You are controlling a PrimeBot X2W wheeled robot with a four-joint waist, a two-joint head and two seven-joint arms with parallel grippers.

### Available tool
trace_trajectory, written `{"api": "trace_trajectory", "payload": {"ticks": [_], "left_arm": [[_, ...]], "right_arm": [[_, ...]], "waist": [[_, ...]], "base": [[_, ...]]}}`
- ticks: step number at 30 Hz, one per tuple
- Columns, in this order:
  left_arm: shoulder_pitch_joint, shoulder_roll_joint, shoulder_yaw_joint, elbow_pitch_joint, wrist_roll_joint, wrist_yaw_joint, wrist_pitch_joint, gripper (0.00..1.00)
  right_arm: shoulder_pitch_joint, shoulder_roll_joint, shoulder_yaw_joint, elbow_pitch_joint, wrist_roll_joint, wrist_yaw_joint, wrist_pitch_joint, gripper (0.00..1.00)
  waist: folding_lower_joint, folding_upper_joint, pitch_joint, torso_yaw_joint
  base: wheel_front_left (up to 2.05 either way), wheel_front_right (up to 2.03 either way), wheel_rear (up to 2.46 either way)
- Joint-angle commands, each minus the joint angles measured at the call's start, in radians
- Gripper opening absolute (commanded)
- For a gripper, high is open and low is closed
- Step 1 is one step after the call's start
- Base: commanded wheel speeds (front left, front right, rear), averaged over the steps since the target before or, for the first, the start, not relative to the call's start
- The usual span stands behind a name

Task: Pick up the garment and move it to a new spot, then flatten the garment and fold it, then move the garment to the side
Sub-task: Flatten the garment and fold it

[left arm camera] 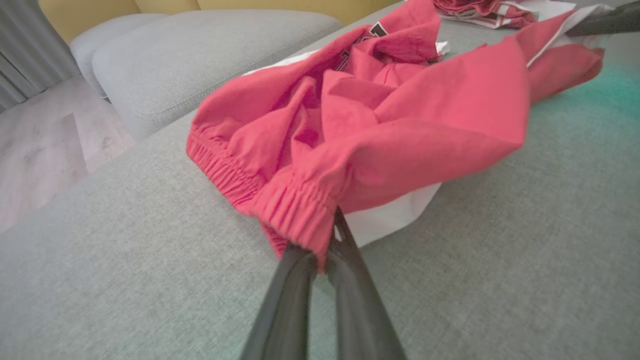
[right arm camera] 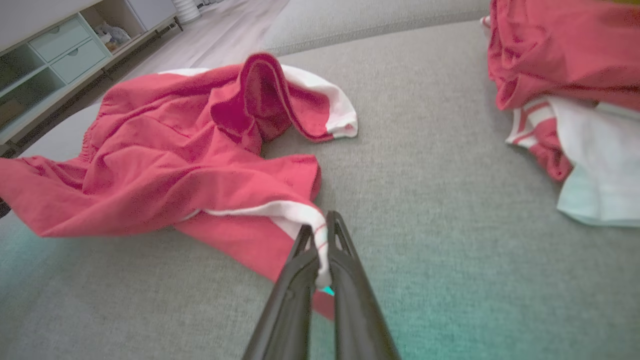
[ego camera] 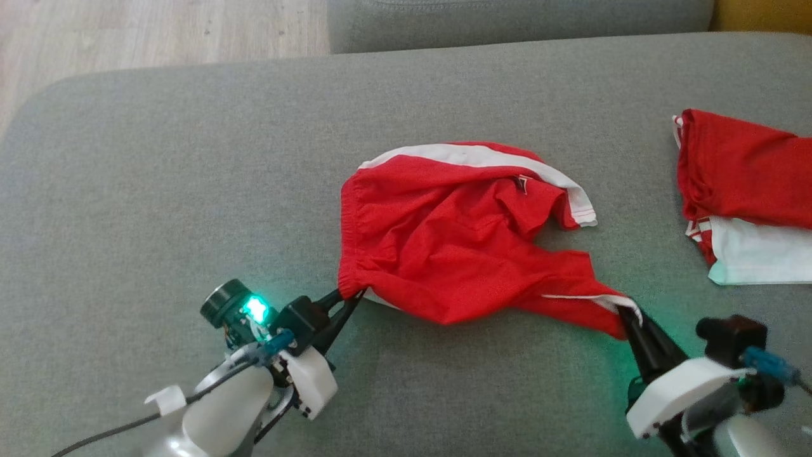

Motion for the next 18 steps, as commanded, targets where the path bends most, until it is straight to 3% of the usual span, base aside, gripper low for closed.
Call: {"api": "trace_trajectory", "payload": {"ticks": [1,10,18], "left_arm": [[-0.052,0.035,0.026,-0.029,-0.014,0.002,-0.004,0.0],[-0.103,0.123,-0.027,-0.137,-0.105,0.002,0.069,0.0],[-0.243,0.258,-0.076,-0.311,-0.258,0.002,0.213,0.0]], "right_arm": [[-0.042,-0.027,0.008,-0.035,-0.006,-0.001,-0.008,0.0],[-0.125,-0.122,0.028,-0.079,-0.016,-0.001,0.027,0.0],[-0.241,-0.266,0.087,-0.16,-0.031,-0.001,0.071,0.0]], "waist": [[0.0,0.0,-0.006,0.002],[0.0,0.0,-0.042,0.008],[0.0,0.0,-0.087,0.008]], "base": [[0.0,0.0,0.0],[0.0,0.0,0.0],[0.0,0.0,0.0]]}}
